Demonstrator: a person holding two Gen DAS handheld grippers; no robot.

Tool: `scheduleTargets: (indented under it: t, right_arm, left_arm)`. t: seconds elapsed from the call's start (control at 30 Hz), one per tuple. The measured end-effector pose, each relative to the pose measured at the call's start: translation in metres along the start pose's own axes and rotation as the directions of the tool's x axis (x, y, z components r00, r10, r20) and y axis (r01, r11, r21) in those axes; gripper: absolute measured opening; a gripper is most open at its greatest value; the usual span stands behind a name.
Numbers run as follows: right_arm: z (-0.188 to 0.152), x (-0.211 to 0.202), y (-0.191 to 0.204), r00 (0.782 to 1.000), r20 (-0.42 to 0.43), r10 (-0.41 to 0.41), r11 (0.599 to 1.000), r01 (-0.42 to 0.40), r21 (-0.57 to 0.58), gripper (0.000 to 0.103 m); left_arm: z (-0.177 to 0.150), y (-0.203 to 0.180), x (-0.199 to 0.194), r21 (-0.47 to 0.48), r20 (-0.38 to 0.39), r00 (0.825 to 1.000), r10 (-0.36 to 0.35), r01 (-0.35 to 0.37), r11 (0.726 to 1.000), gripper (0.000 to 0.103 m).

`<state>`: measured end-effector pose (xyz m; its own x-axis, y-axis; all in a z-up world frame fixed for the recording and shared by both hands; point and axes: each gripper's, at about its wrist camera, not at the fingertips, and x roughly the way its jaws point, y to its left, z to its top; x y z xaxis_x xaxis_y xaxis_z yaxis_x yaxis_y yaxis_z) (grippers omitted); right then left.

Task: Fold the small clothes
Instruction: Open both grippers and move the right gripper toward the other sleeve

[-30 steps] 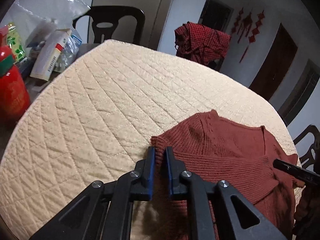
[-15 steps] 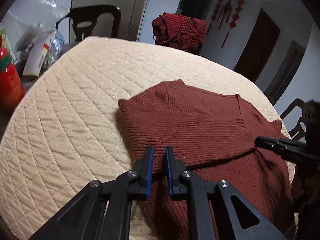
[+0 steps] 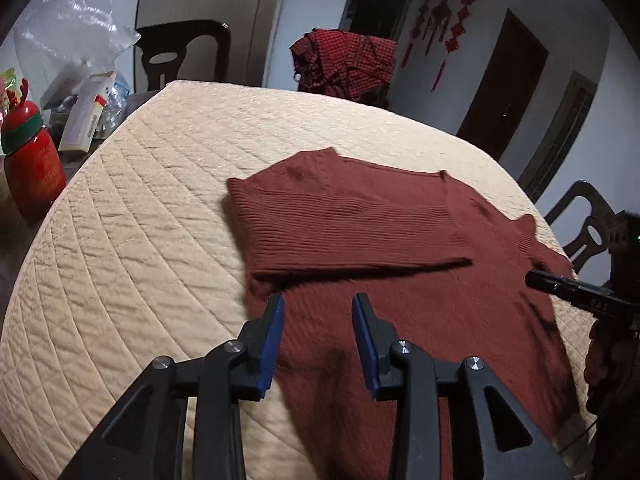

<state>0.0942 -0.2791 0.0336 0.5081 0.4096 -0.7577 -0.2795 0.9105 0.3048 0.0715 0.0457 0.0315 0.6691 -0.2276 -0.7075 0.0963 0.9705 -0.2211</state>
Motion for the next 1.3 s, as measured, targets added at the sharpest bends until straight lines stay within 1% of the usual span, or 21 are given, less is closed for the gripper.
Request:
scheduleTargets:
  t: [0.07, 0.13, 0.17, 0.27, 0.3, 0.37, 0.47, 0.57, 0.63, 0.7, 0.77, 0.8, 1.03, 1.13, 1.3]
  right_arm:
    - [-0.008, -0.005, 0.000, 1.000, 0.005, -0.012, 1.000, 0.012, -0.004, 0.015]
    - [-0.015, -0.009, 0.001, 0.999, 0.010, -0.032, 0.999, 0.032, -0.013, 0.015]
    - [-0.019, -0.010, 0.001, 0.999, 0.010, -0.035, 0.999, 0.035, -0.016, 0.016]
    - [-0.030, -0.006, -0.007, 0.998, -0.023, -0.058, 0.998, 0.058, -0.002, 0.018]
    - [-0.033, -0.009, -0.009, 0.999, -0.011, -0.048, 0.999, 0.048, 0.000, 0.018]
    - [-0.037, -0.015, -0.010, 0.999, -0.009, -0.048, 0.999, 0.048, 0.004, 0.019]
    - [-0.041, -0.023, -0.011, 0.998, 0.007, -0.067, 0.998, 0.067, 0.006, 0.019]
    - [-0.045, -0.031, -0.013, 0.997, 0.021, -0.075, 0.997, 0.074, 0.018, 0.019]
    - [-0.046, -0.036, -0.015, 0.997, 0.031, -0.074, 0.997, 0.073, 0.028, 0.019]
    - [-0.047, -0.040, -0.017, 0.996, 0.043, -0.072, 0.997, 0.070, 0.040, 0.022]
    - [-0.047, -0.042, -0.019, 0.996, 0.052, -0.067, 0.996, 0.064, 0.054, 0.034]
    - [-0.047, -0.042, -0.020, 0.996, 0.054, -0.064, 0.996, 0.061, 0.061, 0.036]
    - [-0.045, -0.041, -0.016, 0.996, 0.067, -0.064, 0.996, 0.060, 0.060, 0.038]
    - [-0.044, -0.043, -0.018, 0.994, 0.074, -0.076, 0.995, 0.071, 0.066, 0.043]
    - [-0.044, -0.045, -0.025, 0.993, 0.080, -0.089, 0.993, 0.083, 0.082, 0.044]
  left_arm:
    - [-0.003, -0.009, -0.004, 0.010, 0.011, 1.000, -0.007, 0.007, 1.000, 0.037]
    - [-0.007, -0.017, -0.003, 0.020, 0.004, 1.000, -0.018, 0.018, 1.000, 0.041]
    - [-0.010, -0.021, 0.000, 0.038, -0.004, 1.000, -0.017, 0.018, 0.999, 0.042]
    - [-0.023, -0.029, 0.012, 0.067, -0.059, 0.998, 0.004, 0.000, 0.998, 0.042]
    - [-0.028, -0.030, 0.015, 0.070, -0.071, 0.997, 0.009, -0.004, 0.998, 0.042]
    - [-0.034, -0.034, 0.010, 0.100, -0.054, 0.998, 0.035, -0.029, 0.995, 0.042]
    - [-0.038, -0.033, 0.003, 0.086, -0.059, 0.998, 0.032, -0.027, 0.996, 0.042]
    - [-0.040, -0.030, -0.003, 0.074, -0.058, 0.997, 0.043, -0.039, 0.996, 0.042]
    - [-0.038, -0.031, -0.007, 0.065, -0.055, 0.997, 0.046, -0.043, 0.997, 0.043]
    - [-0.036, -0.034, -0.009, 0.067, -0.045, 0.997, 0.058, -0.055, 0.996, 0.043]
    - [-0.033, -0.039, -0.009, 0.065, -0.041, 0.997, 0.062, -0.059, 0.996, 0.046]
    - [-0.031, -0.042, -0.008, 0.064, -0.037, 0.998, 0.059, -0.056, 0.996, 0.047]
    - [-0.021, -0.065, -0.002, 0.084, -0.019, 0.999, 0.042, -0.041, 0.996, 0.053]
    - [-0.018, -0.076, 0.000, 0.099, -0.015, 0.999, 0.037, -0.035, 0.994, 0.054]
    - [-0.013, -0.089, 0.002, 0.123, -0.006, 0.999, 0.033, -0.032, 0.992, 0.056]
